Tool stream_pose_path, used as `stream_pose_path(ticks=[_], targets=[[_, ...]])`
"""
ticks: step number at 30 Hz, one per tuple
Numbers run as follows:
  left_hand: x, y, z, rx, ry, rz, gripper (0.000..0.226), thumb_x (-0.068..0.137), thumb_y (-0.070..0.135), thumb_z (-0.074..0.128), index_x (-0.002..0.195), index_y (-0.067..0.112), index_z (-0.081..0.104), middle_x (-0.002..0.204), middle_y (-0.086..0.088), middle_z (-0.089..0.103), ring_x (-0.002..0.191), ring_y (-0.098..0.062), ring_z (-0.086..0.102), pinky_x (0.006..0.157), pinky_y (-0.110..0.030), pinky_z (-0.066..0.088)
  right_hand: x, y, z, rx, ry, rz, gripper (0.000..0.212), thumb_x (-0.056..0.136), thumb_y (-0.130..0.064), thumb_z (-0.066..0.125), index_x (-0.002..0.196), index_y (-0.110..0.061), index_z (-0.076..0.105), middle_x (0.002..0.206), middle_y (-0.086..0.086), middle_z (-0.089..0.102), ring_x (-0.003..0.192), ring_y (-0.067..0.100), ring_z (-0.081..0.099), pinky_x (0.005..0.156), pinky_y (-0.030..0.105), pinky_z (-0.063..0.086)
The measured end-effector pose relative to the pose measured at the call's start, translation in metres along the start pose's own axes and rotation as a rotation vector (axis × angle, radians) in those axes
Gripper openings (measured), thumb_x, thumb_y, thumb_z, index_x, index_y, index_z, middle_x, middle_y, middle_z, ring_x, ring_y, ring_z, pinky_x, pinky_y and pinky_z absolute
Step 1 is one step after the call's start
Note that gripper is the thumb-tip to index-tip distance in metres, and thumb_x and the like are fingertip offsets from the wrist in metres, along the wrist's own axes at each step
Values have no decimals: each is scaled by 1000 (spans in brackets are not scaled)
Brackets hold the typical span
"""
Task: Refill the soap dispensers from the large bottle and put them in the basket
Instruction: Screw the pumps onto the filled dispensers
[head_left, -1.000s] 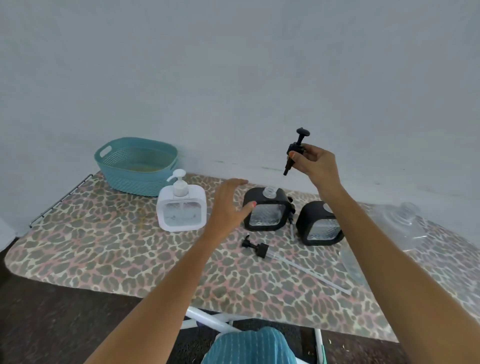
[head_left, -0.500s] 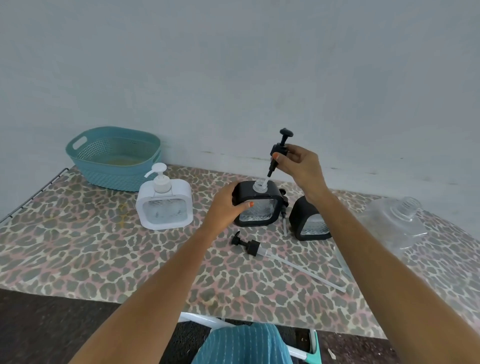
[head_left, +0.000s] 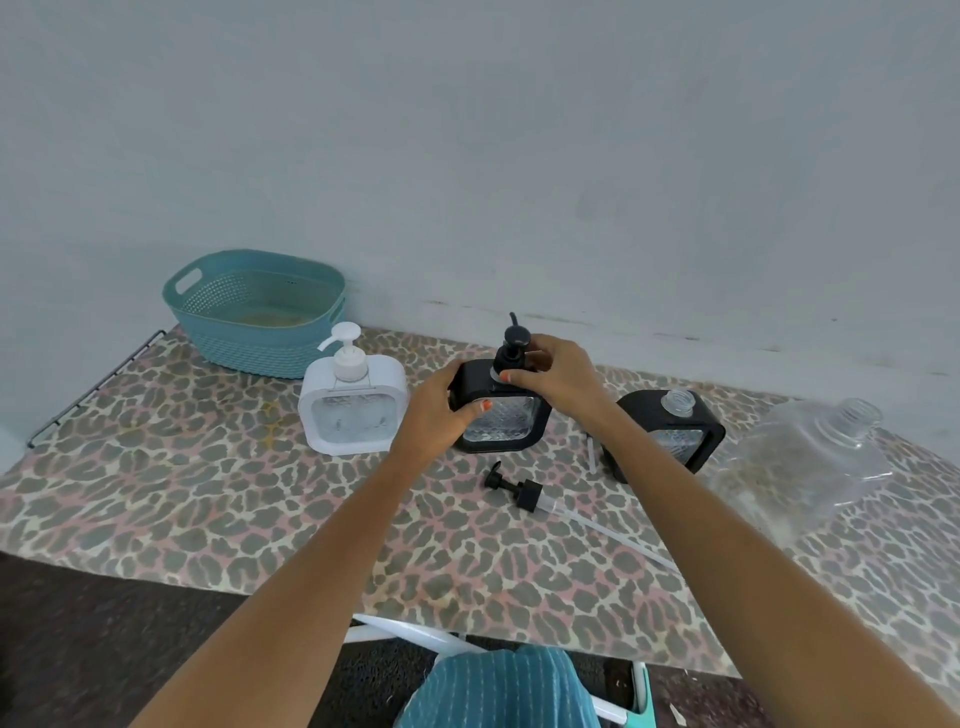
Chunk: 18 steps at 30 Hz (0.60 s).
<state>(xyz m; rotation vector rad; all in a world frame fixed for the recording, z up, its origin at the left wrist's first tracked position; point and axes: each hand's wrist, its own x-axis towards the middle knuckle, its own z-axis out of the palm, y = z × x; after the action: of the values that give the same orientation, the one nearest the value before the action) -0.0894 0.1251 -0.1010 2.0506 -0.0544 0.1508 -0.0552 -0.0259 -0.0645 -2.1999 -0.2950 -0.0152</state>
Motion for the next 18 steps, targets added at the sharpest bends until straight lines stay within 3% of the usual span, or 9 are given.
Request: stream_pose_path(ticks=[2, 3, 8, 10, 12, 15, 18], targets=[[-1, 0, 0, 3, 3, -1, 47, 83, 12, 63, 126, 8, 46, 123, -11, 58, 109, -16, 52, 79, -10, 33, 1, 0, 3, -90, 17, -19, 39, 78, -20, 72, 113, -7, 62, 107, 11, 67, 98, 20, 60, 65, 5, 36], [-1, 0, 0, 2, 3, -1, 47, 83, 12, 64, 126, 7, 46, 123, -11, 58, 110, -17, 52, 78, -8, 32, 1, 0, 5, -126, 28, -27, 39, 78, -20, 72, 113, -5, 62, 108, 11, 66, 99, 22, 59, 63, 6, 35], [-1, 0, -1, -4, 5, -7, 48, 83, 13, 64, 127, 6, 46, 123, -11, 58, 111, -17, 51, 75, -5, 30, 5, 0, 13, -149, 107, 31, 45, 73, -27, 76, 104, 0, 58, 107, 12, 56, 100, 23, 53, 74, 24, 36], [-1, -1, -1, -9, 6, -11, 48, 83, 13, 64, 127, 6, 46, 123, -11, 57, 108, -15, 51, 75, -4, 30, 4, -1, 10, 9, -1, 80, 54, 76, -24, 74, 119, -3, 49, 113, 7, 55, 107, 18, 52, 83, 25, 40], [-1, -1, -1, -1, 12, -17, 49, 83, 14, 64, 127, 7, 45, 124, -12, 57, 108, -16, 51, 77, -6, 30, 4, -1, 6, 262, -101, 97, 59, 80, -7, 68, 131, -5, 37, 120, 8, 57, 113, 20, 54, 91, 28, 44], [-1, -3, -1, 7, 11, -9, 47, 83, 14, 64, 126, 8, 46, 123, -11, 57, 103, -12, 50, 76, -5, 30, 6, 1, 4, 307, -71, 89, 57, 78, 8, 64, 129, -2, 39, 118, 16, 61, 106, 23, 60, 83, 25, 50], [0, -4, 0, 8, 9, 2, 47, 83, 14, 64, 126, 8, 47, 121, -11, 58, 98, -9, 47, 75, -4, 30, 10, 1, 11, 175, 31, 89, 60, 71, -6, 76, 123, -4, 45, 96, 2, 61, 85, 13, 58, 69, 10, 45]])
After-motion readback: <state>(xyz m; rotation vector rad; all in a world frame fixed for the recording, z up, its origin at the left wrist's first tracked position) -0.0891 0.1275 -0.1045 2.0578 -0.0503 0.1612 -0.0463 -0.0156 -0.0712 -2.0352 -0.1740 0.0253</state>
